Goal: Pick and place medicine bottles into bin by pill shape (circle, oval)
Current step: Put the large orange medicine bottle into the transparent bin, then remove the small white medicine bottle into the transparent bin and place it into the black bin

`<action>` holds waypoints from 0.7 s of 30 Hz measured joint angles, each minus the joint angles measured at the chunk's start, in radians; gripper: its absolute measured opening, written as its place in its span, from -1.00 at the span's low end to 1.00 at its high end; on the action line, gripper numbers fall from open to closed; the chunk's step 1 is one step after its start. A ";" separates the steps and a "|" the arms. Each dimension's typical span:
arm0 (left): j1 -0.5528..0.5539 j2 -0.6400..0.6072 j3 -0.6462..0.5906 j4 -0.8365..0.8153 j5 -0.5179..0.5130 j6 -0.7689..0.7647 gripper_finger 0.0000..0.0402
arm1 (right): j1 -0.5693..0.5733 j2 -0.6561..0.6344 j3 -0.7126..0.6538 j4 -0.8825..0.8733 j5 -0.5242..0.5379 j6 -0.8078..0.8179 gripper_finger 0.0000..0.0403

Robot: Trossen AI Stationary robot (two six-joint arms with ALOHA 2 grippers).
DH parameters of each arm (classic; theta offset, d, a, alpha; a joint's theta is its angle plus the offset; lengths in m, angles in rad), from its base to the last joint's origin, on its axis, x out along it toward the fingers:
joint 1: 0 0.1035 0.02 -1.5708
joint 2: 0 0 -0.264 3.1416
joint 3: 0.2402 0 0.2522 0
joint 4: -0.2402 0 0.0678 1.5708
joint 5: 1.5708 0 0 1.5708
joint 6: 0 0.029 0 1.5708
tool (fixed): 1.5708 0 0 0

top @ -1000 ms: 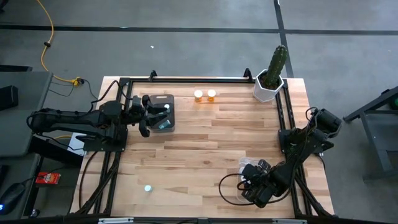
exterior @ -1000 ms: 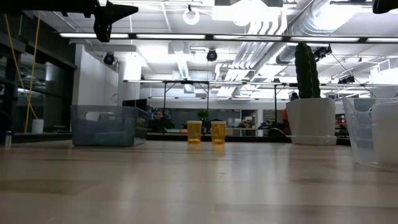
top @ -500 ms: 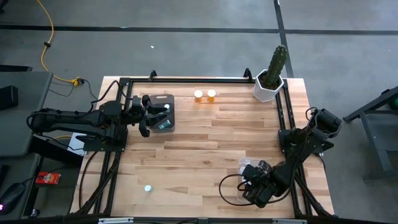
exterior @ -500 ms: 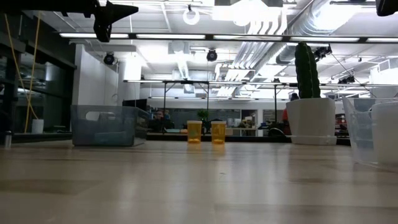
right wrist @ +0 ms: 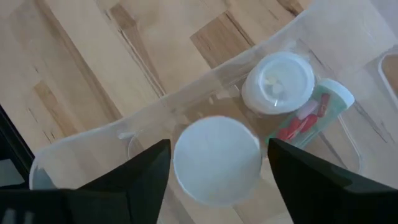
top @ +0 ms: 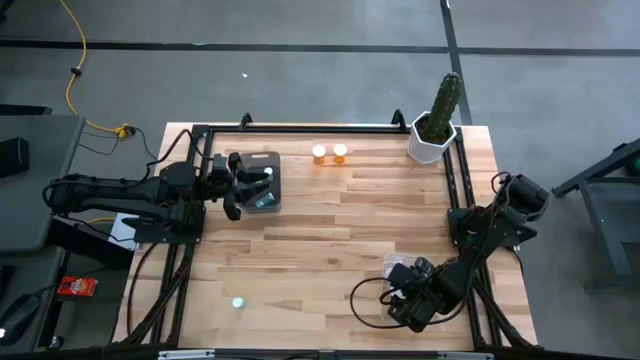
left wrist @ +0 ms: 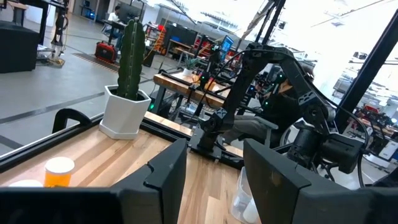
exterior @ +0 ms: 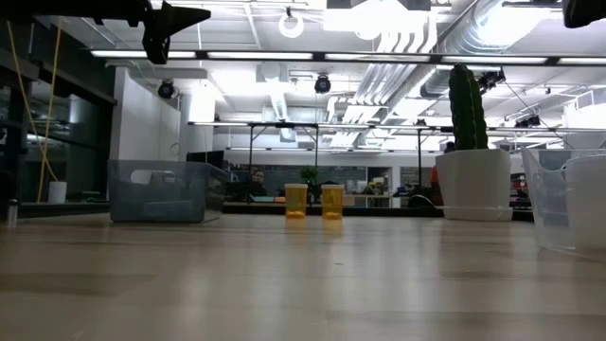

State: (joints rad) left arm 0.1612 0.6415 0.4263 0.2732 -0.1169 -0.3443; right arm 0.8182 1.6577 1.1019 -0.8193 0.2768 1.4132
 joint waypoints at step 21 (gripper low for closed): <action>0.000 0.000 0.000 0.000 -0.004 0.043 -0.26 | -0.090 -0.303 0.000 -0.139 0.056 -0.033 0.35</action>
State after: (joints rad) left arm 0.1612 0.6411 0.4263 0.2733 -0.1207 -0.3008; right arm 0.7286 1.3549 1.1019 -0.9585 0.3326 1.3799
